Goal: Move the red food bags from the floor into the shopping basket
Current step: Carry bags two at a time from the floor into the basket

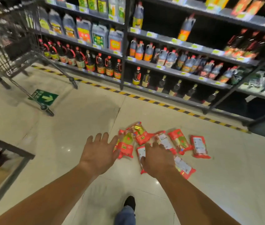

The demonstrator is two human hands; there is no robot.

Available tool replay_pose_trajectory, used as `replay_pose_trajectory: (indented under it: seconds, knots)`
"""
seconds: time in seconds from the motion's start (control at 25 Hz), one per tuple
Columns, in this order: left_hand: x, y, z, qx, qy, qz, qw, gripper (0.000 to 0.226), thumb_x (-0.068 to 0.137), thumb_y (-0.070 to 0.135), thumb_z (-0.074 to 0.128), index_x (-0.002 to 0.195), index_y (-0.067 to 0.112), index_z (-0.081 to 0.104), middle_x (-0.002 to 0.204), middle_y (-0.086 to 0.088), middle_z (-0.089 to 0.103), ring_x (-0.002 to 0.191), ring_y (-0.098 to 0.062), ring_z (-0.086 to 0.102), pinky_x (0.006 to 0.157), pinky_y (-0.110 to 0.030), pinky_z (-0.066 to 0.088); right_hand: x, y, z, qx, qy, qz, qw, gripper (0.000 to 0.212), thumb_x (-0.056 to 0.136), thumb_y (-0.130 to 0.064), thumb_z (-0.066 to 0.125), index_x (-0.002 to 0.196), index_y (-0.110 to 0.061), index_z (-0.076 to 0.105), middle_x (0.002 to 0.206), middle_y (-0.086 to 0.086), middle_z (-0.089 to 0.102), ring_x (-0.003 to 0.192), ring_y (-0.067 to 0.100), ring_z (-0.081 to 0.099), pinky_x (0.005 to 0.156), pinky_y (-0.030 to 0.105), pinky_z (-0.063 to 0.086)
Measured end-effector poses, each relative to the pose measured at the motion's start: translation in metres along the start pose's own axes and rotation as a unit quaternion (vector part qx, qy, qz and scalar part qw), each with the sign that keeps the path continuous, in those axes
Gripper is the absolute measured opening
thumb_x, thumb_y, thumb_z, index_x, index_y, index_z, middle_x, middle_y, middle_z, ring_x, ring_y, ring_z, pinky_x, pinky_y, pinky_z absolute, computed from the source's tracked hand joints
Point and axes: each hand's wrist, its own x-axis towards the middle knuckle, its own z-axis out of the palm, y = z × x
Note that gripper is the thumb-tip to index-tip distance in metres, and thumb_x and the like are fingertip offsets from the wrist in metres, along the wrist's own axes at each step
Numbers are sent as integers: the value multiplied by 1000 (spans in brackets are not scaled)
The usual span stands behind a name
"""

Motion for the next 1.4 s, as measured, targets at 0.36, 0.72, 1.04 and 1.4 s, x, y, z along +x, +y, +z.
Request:
replay_pose_trajectory:
  seconds: [0.36, 0.72, 1.04, 1.4]
  knots:
    - [176, 6, 187, -18, 4, 5, 1000, 59, 95, 57, 24, 149, 32, 26, 142, -11, 43, 119, -32, 51, 89, -48, 42, 224, 20, 144, 5, -36, -32, 999, 53, 98, -47, 47, 141, -17, 44, 134, 11, 50, 124, 32, 49, 92, 42, 45]
    - [340, 1, 528, -70, -70, -34, 995, 52, 97, 51, 31, 145, 32, 30, 130, -9, 47, 115, -33, 49, 91, -46, 39, 434, -2, 450, 124, -7, 30, 992, 52, 97, -46, 48, 140, -16, 48, 140, 12, 49, 129, 33, 46, 98, 45, 44]
    - [438, -3, 693, -148, -59, -88, 983, 58, 98, 51, 30, 151, 37, 13, 138, -11, 43, 123, -37, 46, 95, -54, 38, 547, 18, 595, 291, 80, 116, 946, 86, 92, -58, 53, 158, -15, 17, 153, 17, 32, 137, 39, 36, 108, 54, 39]
    - [449, -26, 716, -437, -221, -183, 853, 86, 89, 33, 59, 156, 36, 5, 142, -14, 51, 117, -28, 57, 98, -33, 41, 546, 14, 603, 557, 2, 155, 816, 98, 72, -59, 78, 153, -41, 25, 124, -10, 61, 115, 21, 62, 104, 43, 48]
